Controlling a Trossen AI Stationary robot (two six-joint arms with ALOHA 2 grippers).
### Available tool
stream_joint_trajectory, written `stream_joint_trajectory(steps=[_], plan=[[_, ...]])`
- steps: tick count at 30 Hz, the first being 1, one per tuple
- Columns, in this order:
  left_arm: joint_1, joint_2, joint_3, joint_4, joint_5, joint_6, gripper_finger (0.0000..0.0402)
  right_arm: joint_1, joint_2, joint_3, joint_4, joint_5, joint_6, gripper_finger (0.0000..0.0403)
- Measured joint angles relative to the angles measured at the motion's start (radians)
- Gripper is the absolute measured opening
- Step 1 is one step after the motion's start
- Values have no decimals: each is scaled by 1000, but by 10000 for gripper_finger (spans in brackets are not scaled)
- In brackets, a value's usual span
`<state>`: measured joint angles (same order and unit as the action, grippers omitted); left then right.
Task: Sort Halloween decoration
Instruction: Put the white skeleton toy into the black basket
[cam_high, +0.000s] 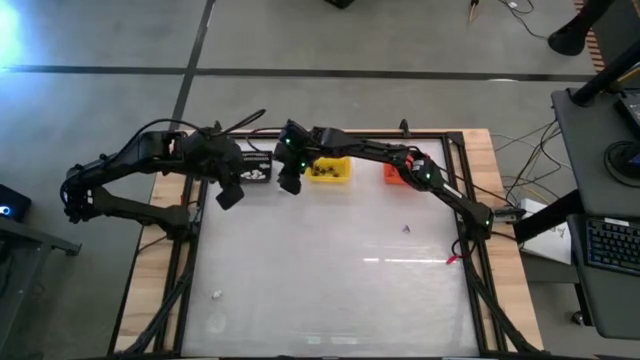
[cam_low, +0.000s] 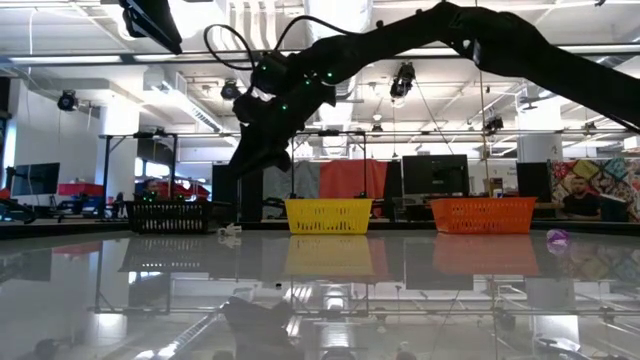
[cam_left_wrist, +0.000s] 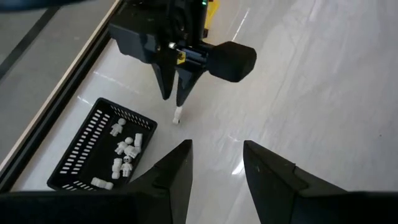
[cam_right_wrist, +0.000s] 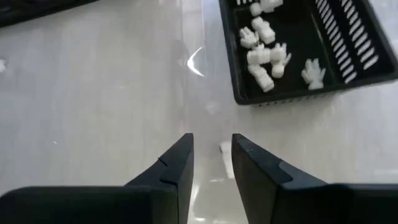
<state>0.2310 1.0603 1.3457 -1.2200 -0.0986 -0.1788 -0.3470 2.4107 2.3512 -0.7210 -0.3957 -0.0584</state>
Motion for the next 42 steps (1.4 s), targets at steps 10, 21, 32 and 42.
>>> stream_joint_trajectory(steps=[10,21,32,42], plan=[[0,0,0,1,0,-15,125,14,0,-40,6,2,-31,94],[0,0,0,1,3,-41,125,15,0,-135,136,3,1,103],[0,0,0,8,4,-41,125,14,0,-221,193,6,9,103],[0,0,0,8,6,-41,125,13,0,-256,263,40,29,104]])
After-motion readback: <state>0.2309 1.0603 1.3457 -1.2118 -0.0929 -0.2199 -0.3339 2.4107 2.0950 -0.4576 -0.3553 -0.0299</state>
